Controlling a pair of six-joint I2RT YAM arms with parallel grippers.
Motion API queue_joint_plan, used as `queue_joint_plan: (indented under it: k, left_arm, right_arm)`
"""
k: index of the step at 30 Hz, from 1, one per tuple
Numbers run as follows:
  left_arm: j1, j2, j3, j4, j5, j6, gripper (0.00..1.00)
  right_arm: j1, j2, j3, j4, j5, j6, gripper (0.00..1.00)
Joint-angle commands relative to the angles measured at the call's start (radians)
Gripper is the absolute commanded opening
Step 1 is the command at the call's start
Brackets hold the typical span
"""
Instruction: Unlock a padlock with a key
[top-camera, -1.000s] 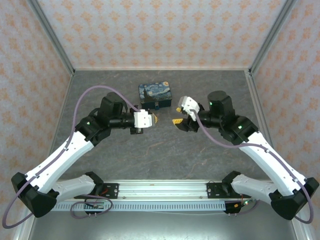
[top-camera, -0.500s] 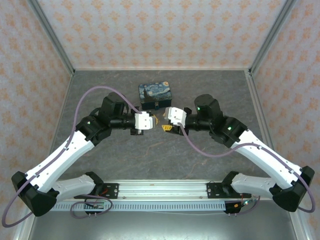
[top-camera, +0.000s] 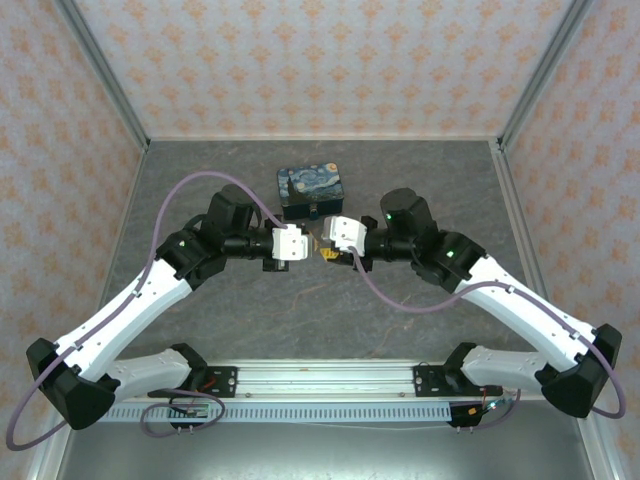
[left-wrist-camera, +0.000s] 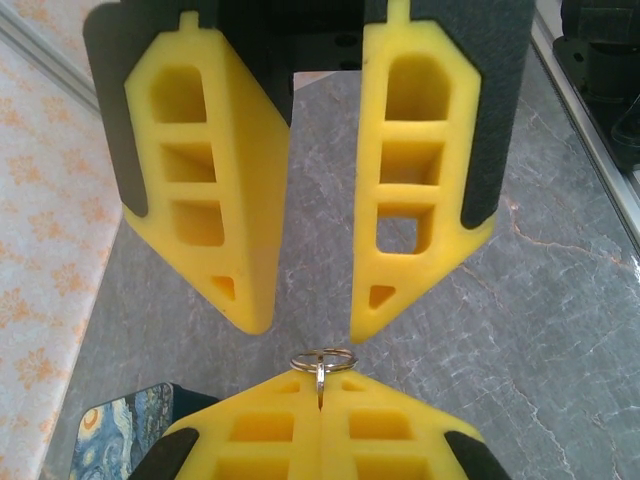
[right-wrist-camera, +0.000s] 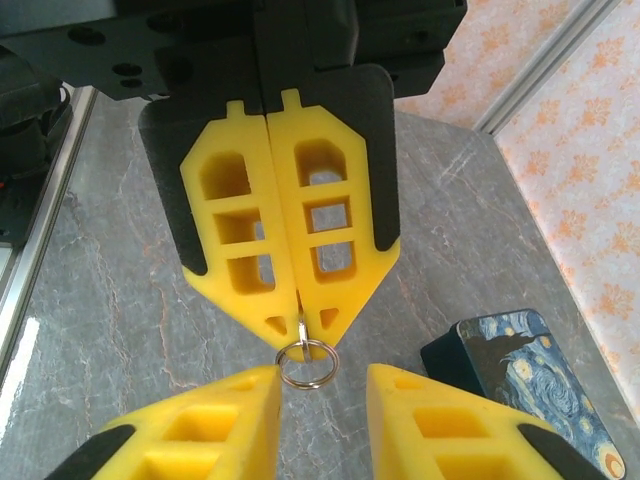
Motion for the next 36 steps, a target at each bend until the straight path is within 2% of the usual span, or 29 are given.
queue_joint_plan:
  k: [1, 11, 25, 30, 36]
  left_arm:
    - [-0.01, 0.003, 0.027, -0.02, 0.018, 0.024, 0.0]
    - [-0.011, 0.008, 0.032, -0.033, 0.021, 0.033, 0.0]
    - [-0.023, 0.041, 0.061, -0.09, 0.008, 0.068, 0.0]
    - [-0.023, 0.037, 0.062, -0.086, 0.013, 0.07, 0.0]
    - [-0.023, 0.018, 0.048, -0.067, 0.008, 0.068, 0.0]
  right_arm:
    - [0.008, 0.007, 0.021, 0.032, -0.028, -0.016, 0.27]
    - [0.009, 0.037, 0.043, 0.029, -0.054, -0.015, 0.21]
    - [0.009, 0.051, 0.063, 0.017, -0.103, -0.019, 0.2]
    - [0.009, 0.076, 0.077, -0.003, -0.099, -0.014, 0.15]
    - [0.009, 0.062, 0.054, -0.025, -0.06, -0.019, 0.18]
